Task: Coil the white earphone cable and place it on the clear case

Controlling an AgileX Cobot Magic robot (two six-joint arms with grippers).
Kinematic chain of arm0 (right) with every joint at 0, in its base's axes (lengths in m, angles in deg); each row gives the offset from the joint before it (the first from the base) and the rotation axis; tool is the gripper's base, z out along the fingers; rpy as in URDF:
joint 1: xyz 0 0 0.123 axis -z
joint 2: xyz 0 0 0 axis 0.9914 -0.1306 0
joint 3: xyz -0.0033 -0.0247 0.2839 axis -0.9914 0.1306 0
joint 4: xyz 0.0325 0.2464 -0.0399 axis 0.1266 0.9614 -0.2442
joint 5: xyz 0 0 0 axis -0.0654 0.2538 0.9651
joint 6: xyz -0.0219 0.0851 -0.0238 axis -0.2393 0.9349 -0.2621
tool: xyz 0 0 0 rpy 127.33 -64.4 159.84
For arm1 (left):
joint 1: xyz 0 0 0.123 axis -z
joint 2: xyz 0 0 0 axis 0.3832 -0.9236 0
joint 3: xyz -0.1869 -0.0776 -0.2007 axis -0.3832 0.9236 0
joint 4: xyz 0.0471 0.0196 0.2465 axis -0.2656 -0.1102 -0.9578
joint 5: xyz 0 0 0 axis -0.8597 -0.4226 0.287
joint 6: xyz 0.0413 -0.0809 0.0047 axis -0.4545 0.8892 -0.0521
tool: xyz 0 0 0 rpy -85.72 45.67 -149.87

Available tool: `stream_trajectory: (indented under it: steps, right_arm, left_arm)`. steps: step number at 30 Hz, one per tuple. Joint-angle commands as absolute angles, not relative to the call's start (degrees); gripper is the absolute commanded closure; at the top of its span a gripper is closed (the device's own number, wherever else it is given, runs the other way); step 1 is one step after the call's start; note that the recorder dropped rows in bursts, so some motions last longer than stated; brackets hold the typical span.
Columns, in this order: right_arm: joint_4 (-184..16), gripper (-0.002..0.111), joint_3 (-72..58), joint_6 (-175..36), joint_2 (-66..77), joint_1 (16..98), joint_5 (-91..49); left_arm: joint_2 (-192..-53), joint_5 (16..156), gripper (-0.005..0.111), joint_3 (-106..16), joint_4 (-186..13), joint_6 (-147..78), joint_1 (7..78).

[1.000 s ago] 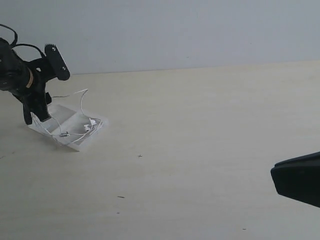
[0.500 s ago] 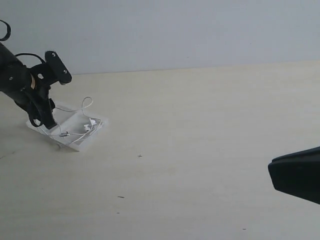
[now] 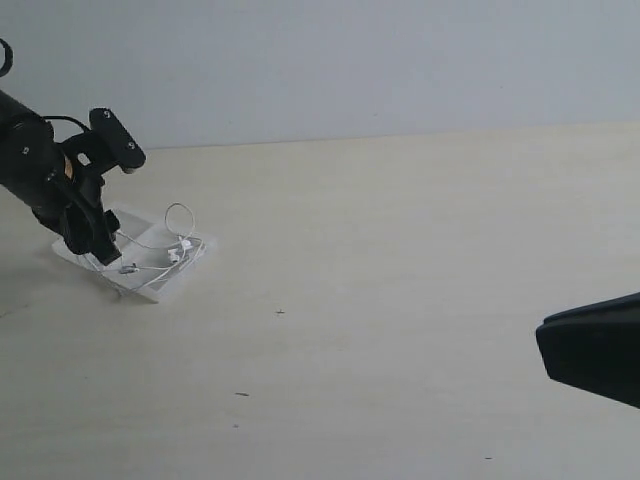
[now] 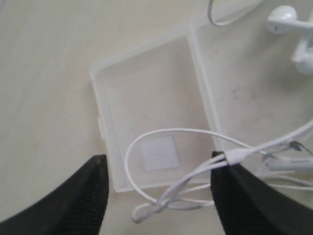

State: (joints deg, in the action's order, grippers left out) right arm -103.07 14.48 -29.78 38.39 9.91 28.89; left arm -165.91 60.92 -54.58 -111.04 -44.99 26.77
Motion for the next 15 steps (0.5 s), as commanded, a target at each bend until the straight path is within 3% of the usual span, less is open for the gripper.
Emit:
stream_trajectory:
  steps: [1,11,15]
  right_arm:
    - [-103.8,0.108,14.8,-30.0,38.4,9.9,28.0]
    - [-103.8,0.108,14.8,-30.0,38.4,9.9,28.0]
    - [-103.8,0.108,14.8,-30.0,38.4,9.9,28.0]
  left_arm:
    - [-165.4,55.8,0.048,-54.9,-96.7,-57.3,26.6]
    - [-165.3,50.3,0.048,-58.6,-94.3,-57.6,26.9]
    - [-165.3,50.0,0.041,-61.8,-94.3,-56.9,27.2]
